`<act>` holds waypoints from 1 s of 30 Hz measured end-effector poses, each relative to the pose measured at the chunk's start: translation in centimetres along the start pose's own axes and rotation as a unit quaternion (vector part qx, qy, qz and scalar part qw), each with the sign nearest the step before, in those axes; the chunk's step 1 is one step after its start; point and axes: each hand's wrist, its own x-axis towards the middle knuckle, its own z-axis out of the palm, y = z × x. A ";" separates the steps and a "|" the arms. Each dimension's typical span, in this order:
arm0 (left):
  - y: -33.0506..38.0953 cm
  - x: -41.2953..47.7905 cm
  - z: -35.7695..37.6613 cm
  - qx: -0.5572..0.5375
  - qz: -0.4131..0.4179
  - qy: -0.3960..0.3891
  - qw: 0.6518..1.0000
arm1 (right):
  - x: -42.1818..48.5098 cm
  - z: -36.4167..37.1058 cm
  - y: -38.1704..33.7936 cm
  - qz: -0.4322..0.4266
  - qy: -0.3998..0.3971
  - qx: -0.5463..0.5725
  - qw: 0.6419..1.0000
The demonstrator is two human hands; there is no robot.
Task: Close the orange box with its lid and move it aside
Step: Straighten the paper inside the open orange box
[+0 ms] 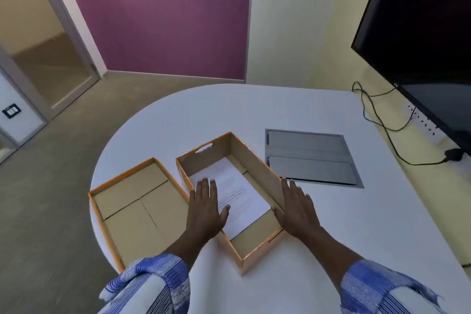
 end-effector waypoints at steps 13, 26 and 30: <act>0.7 -0.5 1.2 -0.391 -0.279 -0.041 0.876 | 0.2 0.4 0.7 0.053 0.003 0.001 0.999; -0.3 0.9 1.1 -0.382 -0.136 -0.076 0.911 | 0.7 0.0 2.5 0.156 0.008 0.114 0.981; 0.9 1.0 1.2 -0.370 -0.077 -0.130 0.917 | -0.5 0.3 3.5 0.213 0.037 0.137 0.967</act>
